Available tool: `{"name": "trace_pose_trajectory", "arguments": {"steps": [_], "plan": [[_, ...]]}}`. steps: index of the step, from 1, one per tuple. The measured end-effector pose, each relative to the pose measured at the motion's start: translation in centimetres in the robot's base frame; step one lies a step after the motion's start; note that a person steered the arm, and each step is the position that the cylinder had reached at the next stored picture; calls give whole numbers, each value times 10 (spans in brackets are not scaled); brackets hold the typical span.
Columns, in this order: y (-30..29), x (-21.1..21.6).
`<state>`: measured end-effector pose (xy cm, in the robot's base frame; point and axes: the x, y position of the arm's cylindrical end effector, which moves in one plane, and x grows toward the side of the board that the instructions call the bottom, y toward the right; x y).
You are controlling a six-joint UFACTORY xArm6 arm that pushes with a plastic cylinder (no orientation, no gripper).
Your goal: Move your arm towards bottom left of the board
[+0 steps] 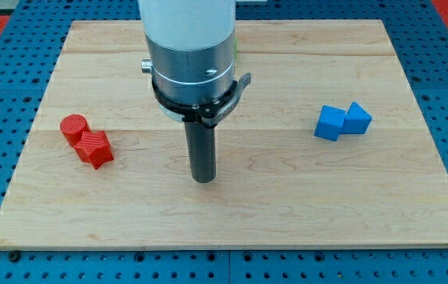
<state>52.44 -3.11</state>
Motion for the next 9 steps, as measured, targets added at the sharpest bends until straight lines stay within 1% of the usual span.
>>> {"name": "trace_pose_trajectory", "arguments": {"steps": [4,5,7,8,9], "plan": [[-5,0],[-60,16],[-68,23],[-84,57],[-105,73]]}}
